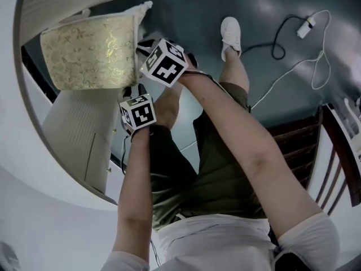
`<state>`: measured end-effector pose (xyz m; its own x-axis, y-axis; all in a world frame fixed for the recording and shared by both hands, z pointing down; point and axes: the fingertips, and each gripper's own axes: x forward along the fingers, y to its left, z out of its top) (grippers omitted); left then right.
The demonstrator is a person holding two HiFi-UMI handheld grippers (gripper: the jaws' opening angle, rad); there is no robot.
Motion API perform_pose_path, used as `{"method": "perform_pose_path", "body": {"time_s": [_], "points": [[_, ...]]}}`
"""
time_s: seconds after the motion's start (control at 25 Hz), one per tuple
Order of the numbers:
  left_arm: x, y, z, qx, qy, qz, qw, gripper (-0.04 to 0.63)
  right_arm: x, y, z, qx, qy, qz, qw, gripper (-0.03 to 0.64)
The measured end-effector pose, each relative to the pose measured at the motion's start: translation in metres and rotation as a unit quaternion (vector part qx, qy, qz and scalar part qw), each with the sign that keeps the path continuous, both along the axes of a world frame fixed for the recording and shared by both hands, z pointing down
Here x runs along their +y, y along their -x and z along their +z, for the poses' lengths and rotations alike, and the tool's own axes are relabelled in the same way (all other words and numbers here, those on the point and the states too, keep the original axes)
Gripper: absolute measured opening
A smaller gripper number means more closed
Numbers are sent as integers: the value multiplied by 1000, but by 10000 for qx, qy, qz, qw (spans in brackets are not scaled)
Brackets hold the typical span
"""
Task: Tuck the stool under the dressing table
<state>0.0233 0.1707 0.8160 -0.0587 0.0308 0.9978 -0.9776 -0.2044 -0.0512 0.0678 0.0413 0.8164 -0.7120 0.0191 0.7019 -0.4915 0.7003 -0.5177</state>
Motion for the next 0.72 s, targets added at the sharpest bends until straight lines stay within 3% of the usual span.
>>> {"method": "perform_pose_path", "body": {"time_s": [0.2, 0.52, 0.72], "points": [[-18, 43, -6, -44, -201, -46, 9998, 127, -16, 43, -10, -140, -22, 248, 9996, 31], [-56, 98, -33, -608, -409, -95, 9973, 140, -53, 101, -41, -475, -139, 399, 9980, 20], [-59, 117, -12, -910, -533, -118, 9944, 140, -54, 120, -22, -650, -91, 446, 9968, 17]]}}
